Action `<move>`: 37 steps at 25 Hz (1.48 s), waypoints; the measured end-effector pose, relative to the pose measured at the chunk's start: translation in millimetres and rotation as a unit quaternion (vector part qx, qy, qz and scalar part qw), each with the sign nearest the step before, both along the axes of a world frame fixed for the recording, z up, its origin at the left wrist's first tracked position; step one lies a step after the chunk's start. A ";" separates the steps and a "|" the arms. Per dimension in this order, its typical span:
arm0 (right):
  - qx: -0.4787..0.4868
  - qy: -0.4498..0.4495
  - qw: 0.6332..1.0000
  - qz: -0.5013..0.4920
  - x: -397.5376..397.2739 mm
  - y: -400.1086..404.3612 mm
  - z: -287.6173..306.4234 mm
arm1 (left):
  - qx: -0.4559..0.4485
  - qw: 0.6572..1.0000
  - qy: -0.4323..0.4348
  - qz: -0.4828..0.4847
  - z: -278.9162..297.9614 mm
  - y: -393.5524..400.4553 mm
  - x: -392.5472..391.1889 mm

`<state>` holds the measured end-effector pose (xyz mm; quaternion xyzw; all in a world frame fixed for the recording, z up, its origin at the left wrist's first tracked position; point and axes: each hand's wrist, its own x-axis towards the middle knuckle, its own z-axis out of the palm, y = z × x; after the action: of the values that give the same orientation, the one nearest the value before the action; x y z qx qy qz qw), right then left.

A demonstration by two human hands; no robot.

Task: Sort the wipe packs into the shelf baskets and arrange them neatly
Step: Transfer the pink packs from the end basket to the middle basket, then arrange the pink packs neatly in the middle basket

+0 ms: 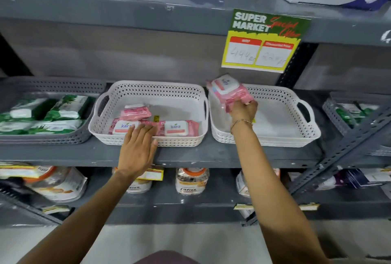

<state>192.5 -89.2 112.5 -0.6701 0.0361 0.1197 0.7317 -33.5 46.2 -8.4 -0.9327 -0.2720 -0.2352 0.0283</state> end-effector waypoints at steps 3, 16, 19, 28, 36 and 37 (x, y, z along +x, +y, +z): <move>-0.053 0.020 0.993 0.106 -13.7 47.3 -18.5 | -0.009 1.000 0.000 0.030 0.8 25.9 -30.8; -0.127 0.007 0.943 0.307 -120.9 98.9 -14.3 | -0.182 0.971 -0.151 0.017 52.4 76.1 -31.3; -0.068 0.039 0.933 0.352 -170.3 122.2 -20.2 | -0.256 0.966 -0.028 0.032 79.7 127.8 11.3; -0.252 -0.019 0.881 0.400 -146.9 173.7 -26.1 | -0.423 0.892 0.143 0.069 77.6 154.2 43.7; -0.343 -0.097 0.824 0.441 -115.3 169.4 -32.4 | -0.359 0.920 0.082 0.134 65.7 135.2 19.3; -0.355 -0.120 0.818 0.437 -116.6 168.1 -33.7 | -0.359 0.919 0.079 0.144 66.6 133.9 15.8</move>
<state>75.9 78.9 78.9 -0.8375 -0.3091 0.3244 0.3126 -17.6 180.1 58.2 -0.8464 -0.4667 -0.0407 -0.2531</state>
